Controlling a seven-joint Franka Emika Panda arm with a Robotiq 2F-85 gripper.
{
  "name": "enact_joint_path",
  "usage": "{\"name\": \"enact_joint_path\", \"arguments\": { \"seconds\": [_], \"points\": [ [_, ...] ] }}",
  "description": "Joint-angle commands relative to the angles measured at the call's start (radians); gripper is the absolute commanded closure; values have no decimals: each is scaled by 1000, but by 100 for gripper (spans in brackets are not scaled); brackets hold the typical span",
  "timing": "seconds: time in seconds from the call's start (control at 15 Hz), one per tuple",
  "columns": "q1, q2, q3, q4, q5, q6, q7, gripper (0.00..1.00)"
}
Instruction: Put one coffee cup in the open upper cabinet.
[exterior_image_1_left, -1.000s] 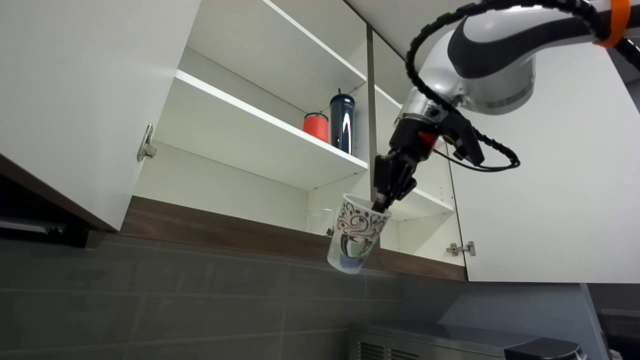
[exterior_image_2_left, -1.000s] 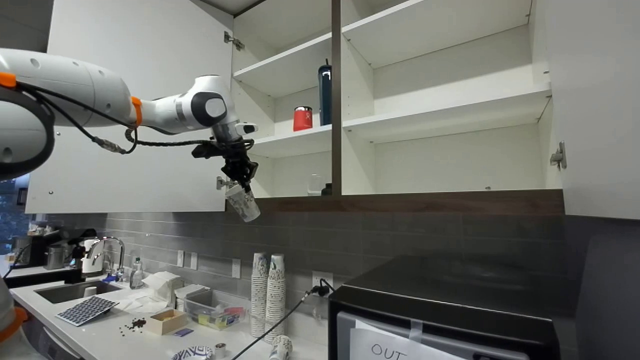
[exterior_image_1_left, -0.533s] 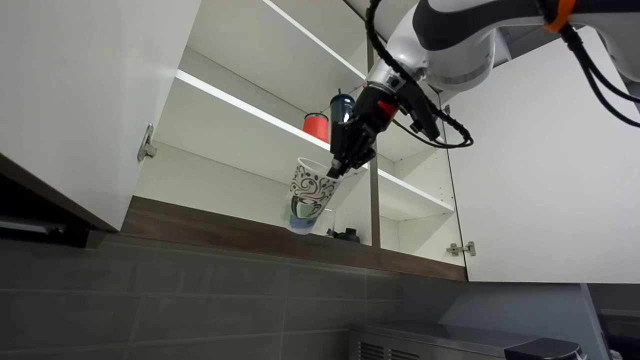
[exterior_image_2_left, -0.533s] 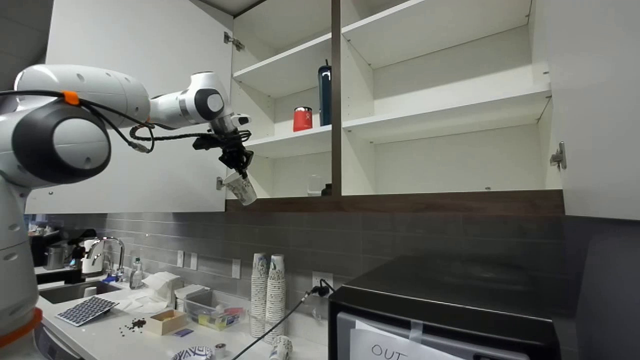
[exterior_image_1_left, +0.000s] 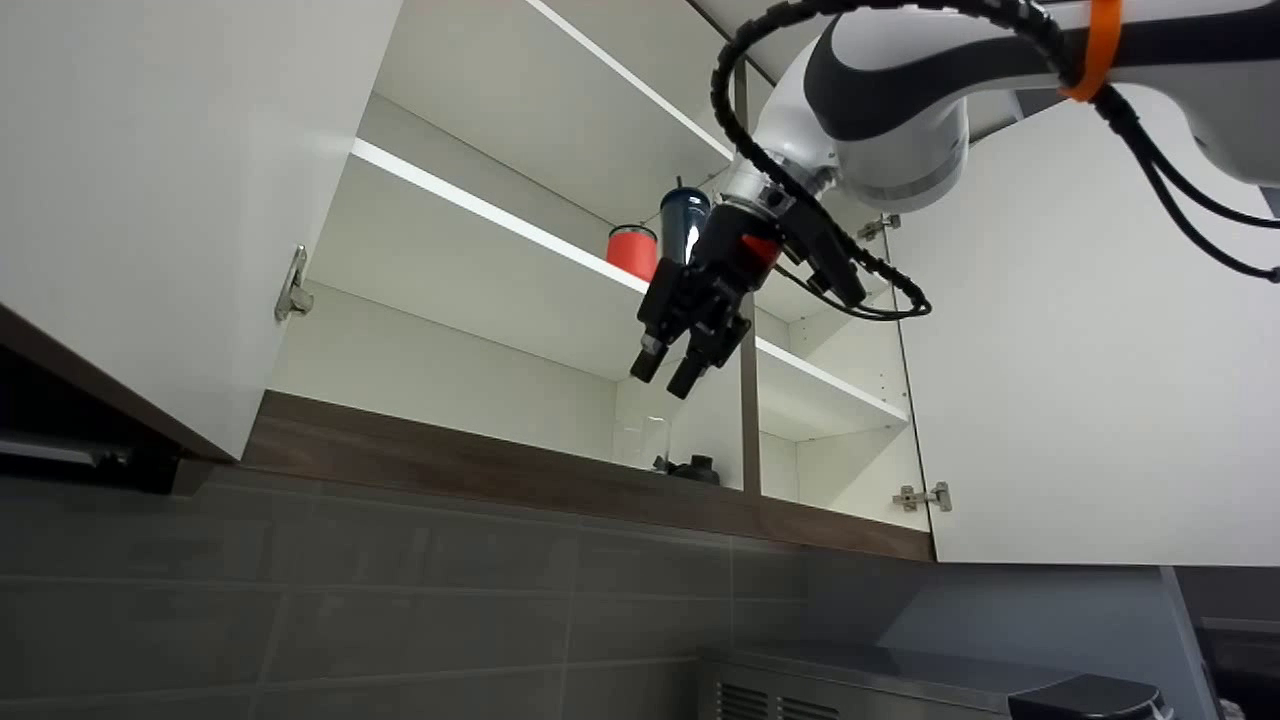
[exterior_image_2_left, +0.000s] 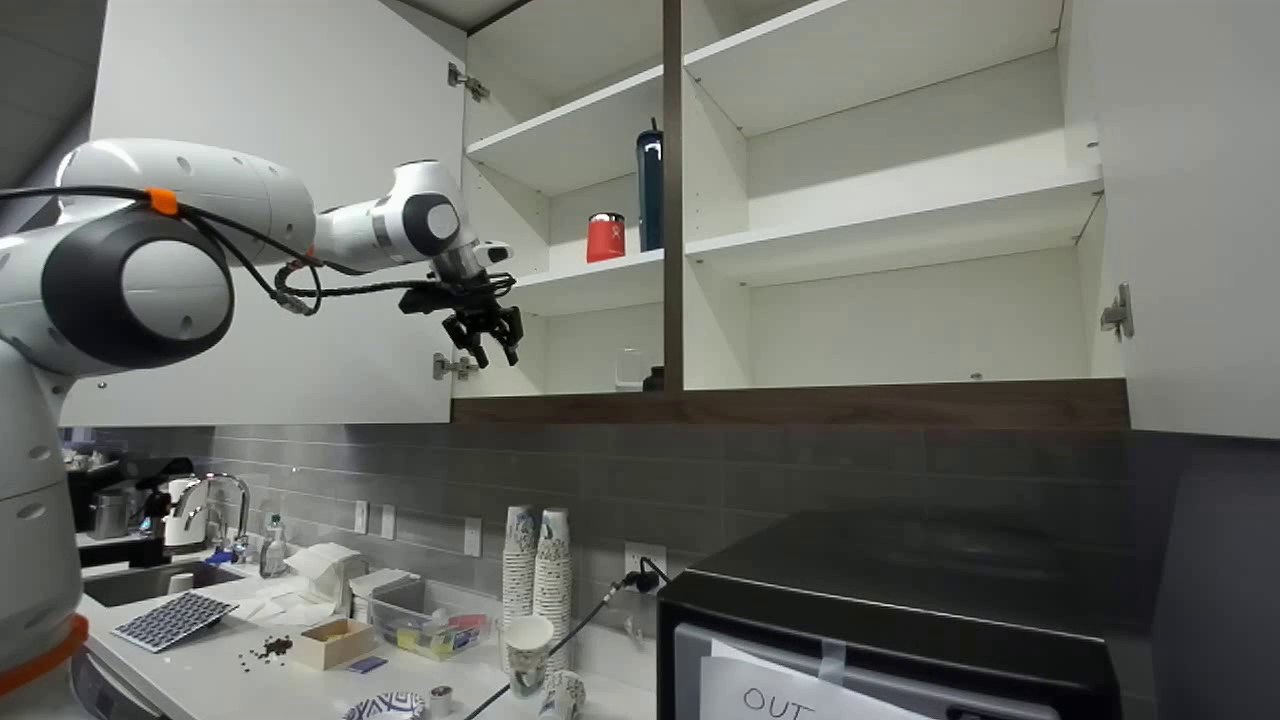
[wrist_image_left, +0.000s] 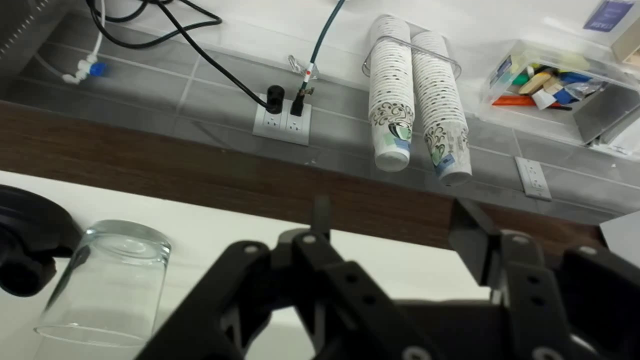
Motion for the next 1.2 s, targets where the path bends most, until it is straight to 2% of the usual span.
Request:
{"name": "enact_joint_path", "arguments": {
  "seconds": [0.0, 0.07, 0.53, 0.87, 1.13],
  "points": [
    [-11, -86, -35, -139, -38, 41, 11, 5],
    [-16, -91, -44, -151, -41, 31, 14, 0],
    [-26, -144, -93, -272, -39, -33, -10, 0],
    [-35, -194, -89, -445, -88, -40, 13, 0],
    [-33, -212, -87, -617, -90, 21, 41, 0]
  ]
}}
